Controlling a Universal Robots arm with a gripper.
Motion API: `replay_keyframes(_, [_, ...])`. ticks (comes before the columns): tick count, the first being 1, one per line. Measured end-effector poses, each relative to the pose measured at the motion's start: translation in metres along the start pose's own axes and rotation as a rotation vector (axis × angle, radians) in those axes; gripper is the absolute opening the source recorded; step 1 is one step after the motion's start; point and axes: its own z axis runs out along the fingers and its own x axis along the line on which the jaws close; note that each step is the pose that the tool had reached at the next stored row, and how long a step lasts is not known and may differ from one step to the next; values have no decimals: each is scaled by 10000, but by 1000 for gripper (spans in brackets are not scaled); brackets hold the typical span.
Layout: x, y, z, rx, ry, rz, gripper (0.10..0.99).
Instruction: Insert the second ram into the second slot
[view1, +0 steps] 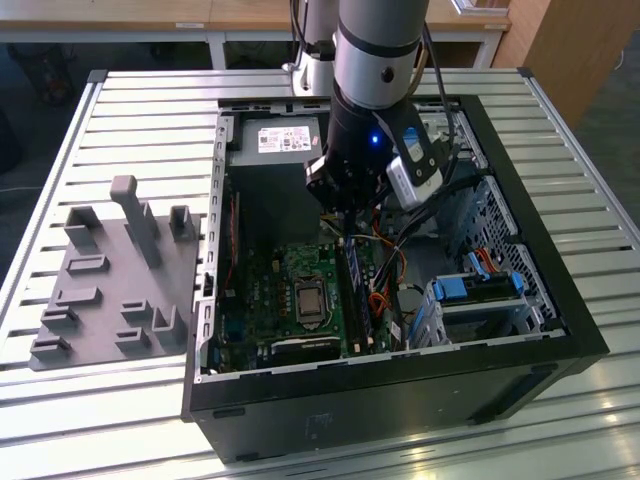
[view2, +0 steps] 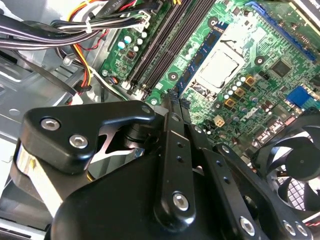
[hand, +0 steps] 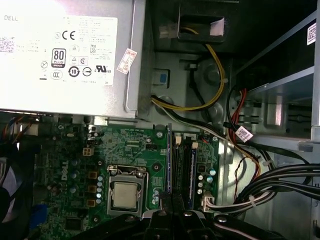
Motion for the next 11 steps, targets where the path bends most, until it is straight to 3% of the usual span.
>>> replay_keyframes(11, [-1,-2,60,-5,2,133,114])
